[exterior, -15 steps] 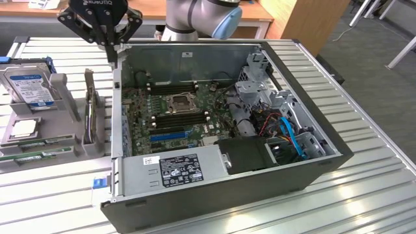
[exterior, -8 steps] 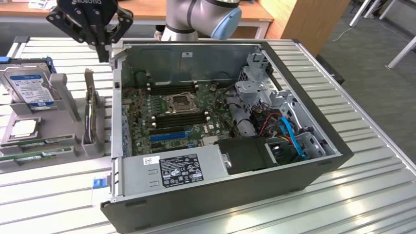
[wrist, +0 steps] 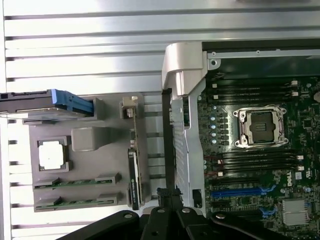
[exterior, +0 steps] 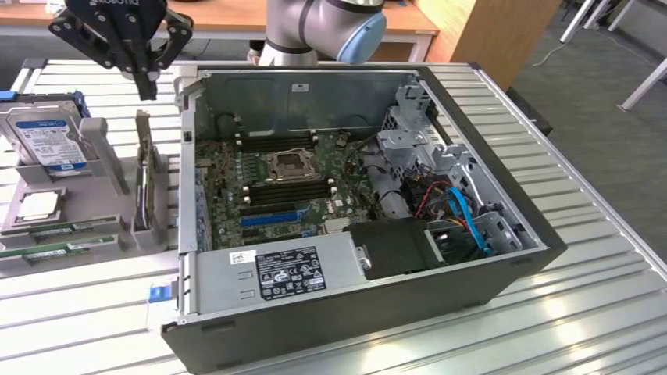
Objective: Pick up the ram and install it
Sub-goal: 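Reach for the ram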
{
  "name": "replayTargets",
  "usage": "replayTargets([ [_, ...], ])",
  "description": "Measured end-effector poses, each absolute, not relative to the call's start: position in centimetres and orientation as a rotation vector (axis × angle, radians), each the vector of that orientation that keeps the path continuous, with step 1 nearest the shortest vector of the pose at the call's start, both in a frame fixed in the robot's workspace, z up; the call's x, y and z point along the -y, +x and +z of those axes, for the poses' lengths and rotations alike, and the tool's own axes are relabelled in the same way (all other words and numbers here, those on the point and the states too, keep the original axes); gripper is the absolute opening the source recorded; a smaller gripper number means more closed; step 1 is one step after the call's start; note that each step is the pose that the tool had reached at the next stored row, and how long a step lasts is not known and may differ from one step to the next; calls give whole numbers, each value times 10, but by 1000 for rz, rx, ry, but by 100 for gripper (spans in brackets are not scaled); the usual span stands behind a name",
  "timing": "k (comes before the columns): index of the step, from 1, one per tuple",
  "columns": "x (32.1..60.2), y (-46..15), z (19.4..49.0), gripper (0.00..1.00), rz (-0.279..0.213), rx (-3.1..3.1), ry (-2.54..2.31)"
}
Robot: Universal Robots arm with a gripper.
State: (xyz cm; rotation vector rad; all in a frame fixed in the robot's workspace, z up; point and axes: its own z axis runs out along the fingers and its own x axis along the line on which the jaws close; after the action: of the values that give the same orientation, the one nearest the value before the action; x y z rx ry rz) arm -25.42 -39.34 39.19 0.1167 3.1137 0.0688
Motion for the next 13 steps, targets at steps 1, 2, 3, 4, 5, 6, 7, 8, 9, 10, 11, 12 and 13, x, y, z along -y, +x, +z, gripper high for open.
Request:
replayTargets([
  [1, 393, -257, 392, 10, 69, -3114, 117],
  [2, 393, -259, 392, 10, 69, -3114, 117],
  [3, 393, -262, 392, 10, 69, -3114, 117],
  [4, 393, -264, 392, 10, 69, -3114, 116],
  [5, 393, -267, 392, 10, 69, -3114, 117],
  [6, 393, -269, 392, 10, 69, -3114, 117],
  [7, 392, -272, 392, 10, 69, -3114, 117],
  [8, 392, -274, 392, 10, 69, -3114, 117],
  [9, 392, -276, 392, 10, 69, -3114, 117],
  [10, 392, -278, 392, 10, 69, -3114, 117],
  [11, 392, -281, 392, 10, 69, -3114, 117],
  [12, 392, -283, 392, 10, 69, -3114, 117],
  [13, 392, -285, 392, 10, 69, -3114, 117],
])
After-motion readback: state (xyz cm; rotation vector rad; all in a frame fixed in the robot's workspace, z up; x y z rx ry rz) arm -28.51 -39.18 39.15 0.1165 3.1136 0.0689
